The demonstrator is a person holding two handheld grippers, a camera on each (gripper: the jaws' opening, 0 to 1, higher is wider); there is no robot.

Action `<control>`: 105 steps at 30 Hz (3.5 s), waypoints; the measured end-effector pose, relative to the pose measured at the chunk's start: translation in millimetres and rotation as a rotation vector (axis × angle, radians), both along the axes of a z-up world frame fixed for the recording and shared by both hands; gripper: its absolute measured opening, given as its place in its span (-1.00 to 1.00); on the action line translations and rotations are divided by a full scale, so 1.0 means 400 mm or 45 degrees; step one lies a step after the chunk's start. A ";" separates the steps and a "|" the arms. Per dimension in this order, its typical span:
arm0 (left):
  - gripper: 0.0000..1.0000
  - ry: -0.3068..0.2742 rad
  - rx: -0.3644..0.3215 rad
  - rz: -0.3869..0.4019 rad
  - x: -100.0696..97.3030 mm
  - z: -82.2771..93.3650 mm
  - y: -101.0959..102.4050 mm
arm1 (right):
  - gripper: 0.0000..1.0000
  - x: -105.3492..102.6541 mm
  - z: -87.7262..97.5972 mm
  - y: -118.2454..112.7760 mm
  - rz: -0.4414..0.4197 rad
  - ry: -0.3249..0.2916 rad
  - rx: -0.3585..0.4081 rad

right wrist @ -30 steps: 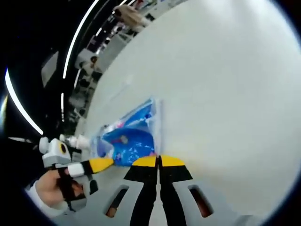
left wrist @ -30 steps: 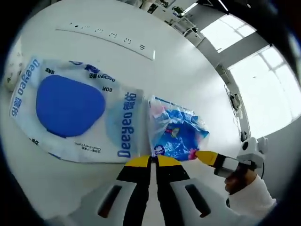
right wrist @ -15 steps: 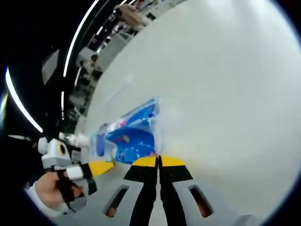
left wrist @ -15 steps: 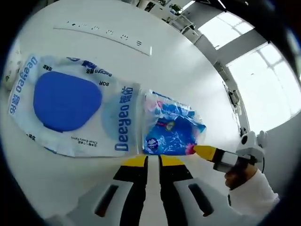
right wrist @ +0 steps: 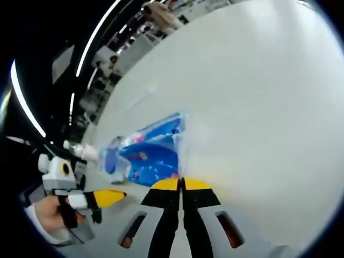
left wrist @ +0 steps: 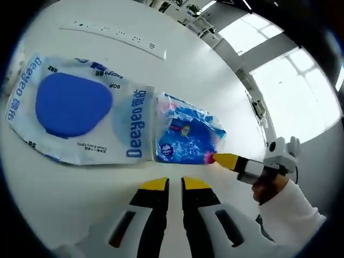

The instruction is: Arrange the tabletop items into an orderly group along one side of the table until the central work area is clear of visible clutter.

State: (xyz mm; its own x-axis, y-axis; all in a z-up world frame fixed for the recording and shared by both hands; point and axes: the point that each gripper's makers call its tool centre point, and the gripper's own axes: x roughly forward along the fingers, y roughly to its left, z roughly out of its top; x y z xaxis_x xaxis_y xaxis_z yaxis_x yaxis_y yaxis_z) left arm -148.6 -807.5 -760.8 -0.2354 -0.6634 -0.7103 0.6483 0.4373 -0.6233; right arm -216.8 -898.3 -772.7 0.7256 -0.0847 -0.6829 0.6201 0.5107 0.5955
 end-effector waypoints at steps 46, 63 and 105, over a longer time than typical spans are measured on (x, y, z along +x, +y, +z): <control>0.37 -0.467 -0.226 -0.269 0.066 0.153 0.204 | -0.06 -0.060 0.157 0.160 0.115 -0.089 -0.334; 0.40 -0.535 -0.135 -0.067 0.210 0.161 0.411 | -0.06 -0.171 0.178 0.227 -0.083 -0.155 -0.304; 0.17 -0.609 0.051 -0.097 0.284 0.046 0.594 | -0.15 -0.208 0.158 0.296 -0.178 -0.173 -0.216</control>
State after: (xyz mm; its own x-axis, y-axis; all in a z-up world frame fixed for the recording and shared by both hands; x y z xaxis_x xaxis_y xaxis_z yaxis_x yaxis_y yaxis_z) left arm -35.2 -569.9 -742.2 0.0772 -0.6266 -0.7755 0.8892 0.3952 -0.2308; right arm -300.0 -780.0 -709.5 0.7827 -0.2958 -0.5476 0.6121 0.5253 0.5912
